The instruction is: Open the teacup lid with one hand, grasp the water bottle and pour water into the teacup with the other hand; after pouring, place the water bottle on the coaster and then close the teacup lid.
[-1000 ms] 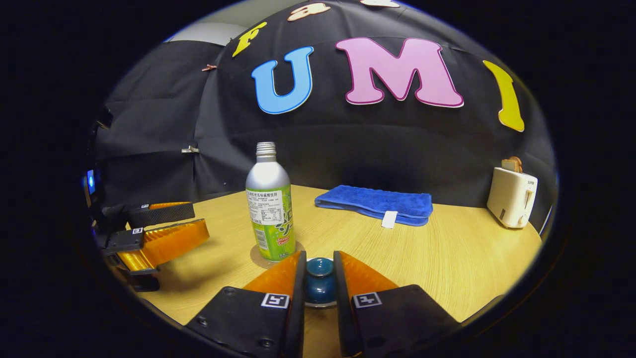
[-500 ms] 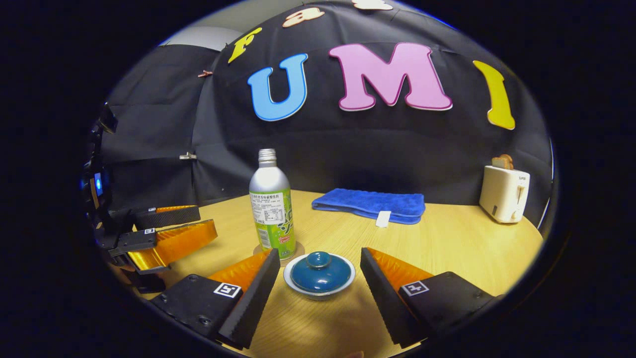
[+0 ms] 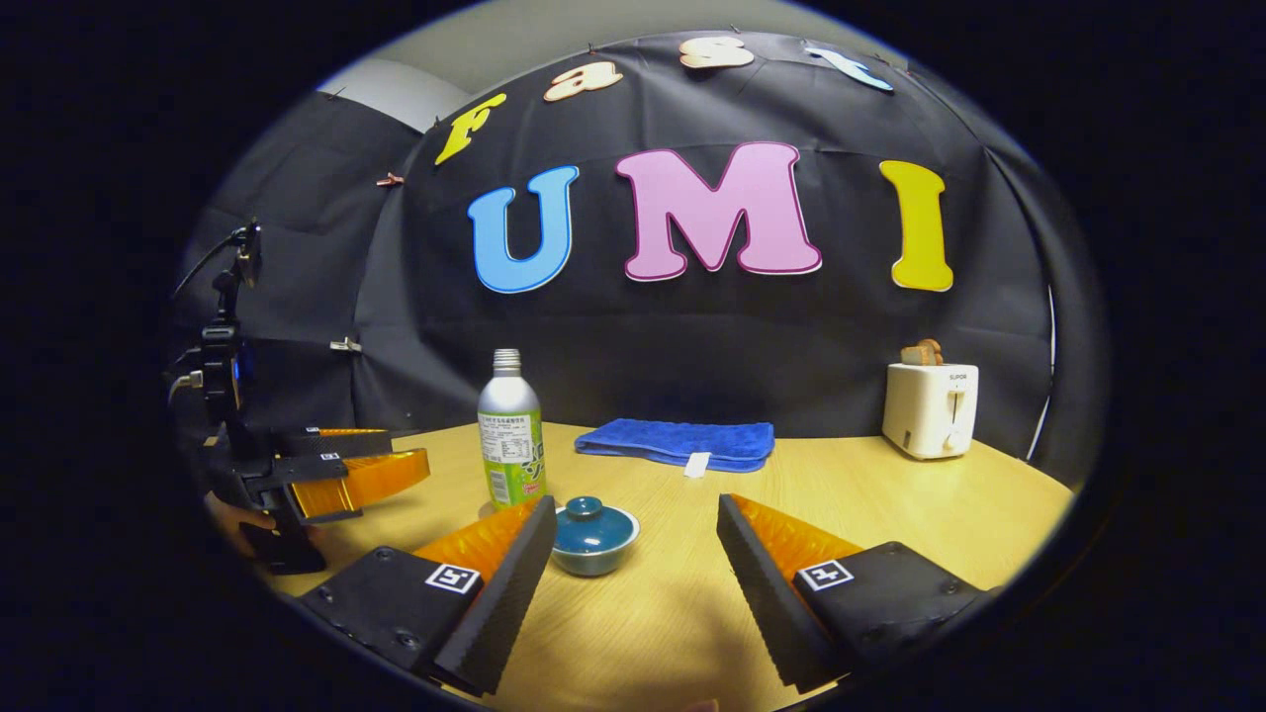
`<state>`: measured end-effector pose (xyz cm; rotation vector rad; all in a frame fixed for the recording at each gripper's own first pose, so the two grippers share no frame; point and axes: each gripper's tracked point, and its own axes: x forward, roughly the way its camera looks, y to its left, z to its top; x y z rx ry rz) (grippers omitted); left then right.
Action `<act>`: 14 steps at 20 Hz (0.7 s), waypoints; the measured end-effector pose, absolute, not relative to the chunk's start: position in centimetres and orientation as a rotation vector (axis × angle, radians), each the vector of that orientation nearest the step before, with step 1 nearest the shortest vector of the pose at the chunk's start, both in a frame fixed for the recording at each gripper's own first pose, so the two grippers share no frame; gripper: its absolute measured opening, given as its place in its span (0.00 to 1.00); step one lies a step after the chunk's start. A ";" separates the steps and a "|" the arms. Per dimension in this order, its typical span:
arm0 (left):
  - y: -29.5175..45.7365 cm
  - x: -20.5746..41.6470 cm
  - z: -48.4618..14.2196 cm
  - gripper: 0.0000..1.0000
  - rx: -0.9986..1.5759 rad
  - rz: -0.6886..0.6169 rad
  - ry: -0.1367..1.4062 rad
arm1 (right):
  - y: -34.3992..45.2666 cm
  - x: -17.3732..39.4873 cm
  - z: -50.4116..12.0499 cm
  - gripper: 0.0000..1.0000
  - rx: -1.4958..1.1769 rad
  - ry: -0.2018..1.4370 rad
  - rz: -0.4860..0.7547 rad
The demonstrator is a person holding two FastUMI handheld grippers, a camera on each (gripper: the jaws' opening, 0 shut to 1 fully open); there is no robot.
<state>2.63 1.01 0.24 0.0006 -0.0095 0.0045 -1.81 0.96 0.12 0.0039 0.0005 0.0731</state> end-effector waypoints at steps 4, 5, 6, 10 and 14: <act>0.6 2.7 0.2 0.97 0.001 -0.005 -0.009 | -0.8 -3.0 0.3 1.00 0.003 -0.005 0.015; 0.7 2.8 0.2 0.97 0.001 -0.004 -0.010 | -0.8 -3.0 0.3 1.00 0.003 -0.002 0.012; 0.7 2.8 0.2 0.97 0.001 -0.002 -0.010 | -0.8 -3.0 0.3 1.00 0.001 -0.004 0.012; 0.5 2.9 0.2 0.97 0.000 -0.001 -0.010 | -0.8 -2.9 0.3 1.00 0.002 -0.003 0.010; 0.4 2.9 0.2 0.97 0.001 -0.001 -0.010 | -0.8 -2.9 0.3 1.00 0.002 -0.003 0.010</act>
